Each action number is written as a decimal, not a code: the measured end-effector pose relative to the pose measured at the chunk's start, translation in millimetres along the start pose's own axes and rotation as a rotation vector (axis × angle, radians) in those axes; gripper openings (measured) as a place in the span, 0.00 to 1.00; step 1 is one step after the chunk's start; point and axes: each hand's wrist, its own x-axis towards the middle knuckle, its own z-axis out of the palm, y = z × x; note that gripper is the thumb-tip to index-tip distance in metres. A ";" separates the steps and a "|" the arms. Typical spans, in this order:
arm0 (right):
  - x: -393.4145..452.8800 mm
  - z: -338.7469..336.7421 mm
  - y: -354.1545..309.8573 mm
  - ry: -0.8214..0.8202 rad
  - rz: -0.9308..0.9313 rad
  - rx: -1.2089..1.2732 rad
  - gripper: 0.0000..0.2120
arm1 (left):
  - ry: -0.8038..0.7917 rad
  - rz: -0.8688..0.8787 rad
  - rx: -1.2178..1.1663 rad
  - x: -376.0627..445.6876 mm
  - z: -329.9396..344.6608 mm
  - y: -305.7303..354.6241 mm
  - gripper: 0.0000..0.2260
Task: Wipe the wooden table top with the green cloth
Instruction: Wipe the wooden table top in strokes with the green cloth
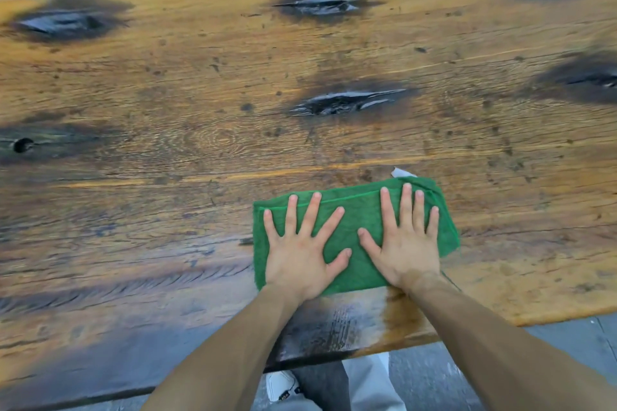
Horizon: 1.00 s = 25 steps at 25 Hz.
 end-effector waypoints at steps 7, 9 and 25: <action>87.5 -18.3 18.1 -0.040 -0.001 -0.002 0.44 | 0.012 -0.023 -0.007 82.6 -20.4 5.9 0.32; 111.7 -22.8 23.3 -0.026 -0.008 0.001 0.43 | 0.025 -0.032 -0.011 104.9 -26.7 7.9 0.32; 341.8 -58.3 13.3 0.053 -0.162 -0.001 0.42 | 0.161 -0.165 -0.009 306.5 -84.5 -36.4 0.32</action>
